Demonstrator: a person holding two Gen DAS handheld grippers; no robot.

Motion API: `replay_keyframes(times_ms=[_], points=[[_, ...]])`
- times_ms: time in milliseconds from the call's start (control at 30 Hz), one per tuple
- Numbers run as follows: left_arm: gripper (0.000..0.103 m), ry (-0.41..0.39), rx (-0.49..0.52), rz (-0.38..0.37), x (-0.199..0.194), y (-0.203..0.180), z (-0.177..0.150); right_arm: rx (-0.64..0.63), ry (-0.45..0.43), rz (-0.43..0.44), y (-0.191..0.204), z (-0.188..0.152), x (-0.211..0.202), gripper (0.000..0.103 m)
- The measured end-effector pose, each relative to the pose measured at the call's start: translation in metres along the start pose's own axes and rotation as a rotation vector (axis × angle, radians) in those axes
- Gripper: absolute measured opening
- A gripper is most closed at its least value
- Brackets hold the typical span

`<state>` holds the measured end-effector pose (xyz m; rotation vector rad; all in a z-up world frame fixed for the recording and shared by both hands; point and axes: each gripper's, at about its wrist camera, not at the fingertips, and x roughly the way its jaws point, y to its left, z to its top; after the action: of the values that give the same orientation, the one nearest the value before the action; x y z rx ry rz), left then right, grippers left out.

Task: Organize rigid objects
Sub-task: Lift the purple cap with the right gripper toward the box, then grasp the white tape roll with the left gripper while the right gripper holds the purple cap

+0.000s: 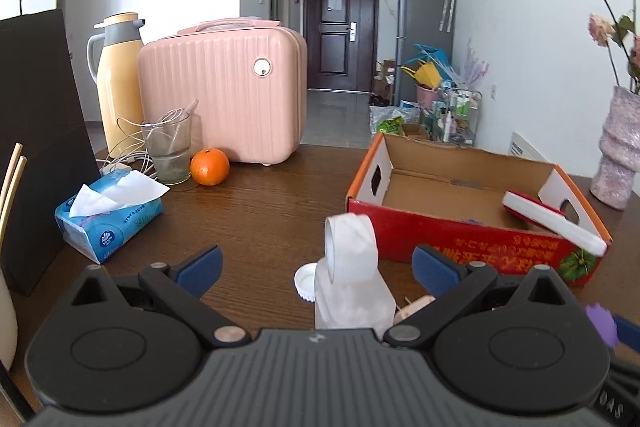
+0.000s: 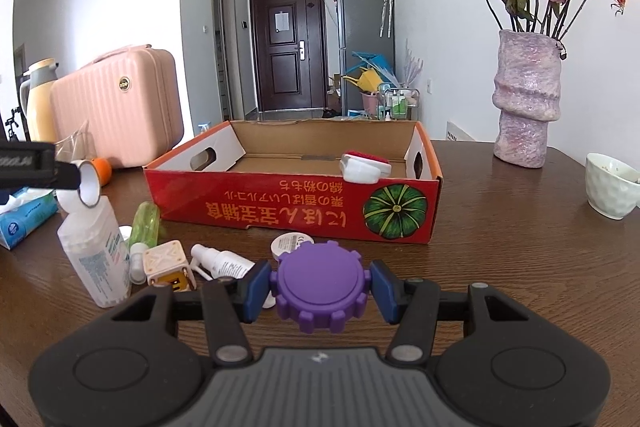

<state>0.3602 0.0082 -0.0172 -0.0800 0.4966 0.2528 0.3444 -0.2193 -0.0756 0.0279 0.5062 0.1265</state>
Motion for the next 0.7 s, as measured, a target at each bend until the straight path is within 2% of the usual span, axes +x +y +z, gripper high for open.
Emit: replay_keyframes(times_ms=[200,467,567,667,700], points=[[0.103,0.011,-0.037,0.021,0.014,-0.004,0.005,0.003,0.003,-0.001,-0.001,0.000,0.001,0.053],[0.094,0.018,-0.017,0.029,0.026,-0.018,0.002,0.005,0.013,-0.008,-0.001,-0.002,0.005,0.053],[0.080,0.036,-0.017,0.014,0.031,-0.017,0.000,0.005,0.016,-0.009,0.000,-0.002,0.007,0.053],[0.061,0.056,-0.015,0.002,0.036,-0.016,-0.002,0.001,0.020,-0.014,0.000,-0.003,0.008,0.053],[0.049,0.062,-0.015,-0.005,0.037,-0.016,-0.002,0.000,0.021,-0.015,0.000,-0.003,0.009,0.053]])
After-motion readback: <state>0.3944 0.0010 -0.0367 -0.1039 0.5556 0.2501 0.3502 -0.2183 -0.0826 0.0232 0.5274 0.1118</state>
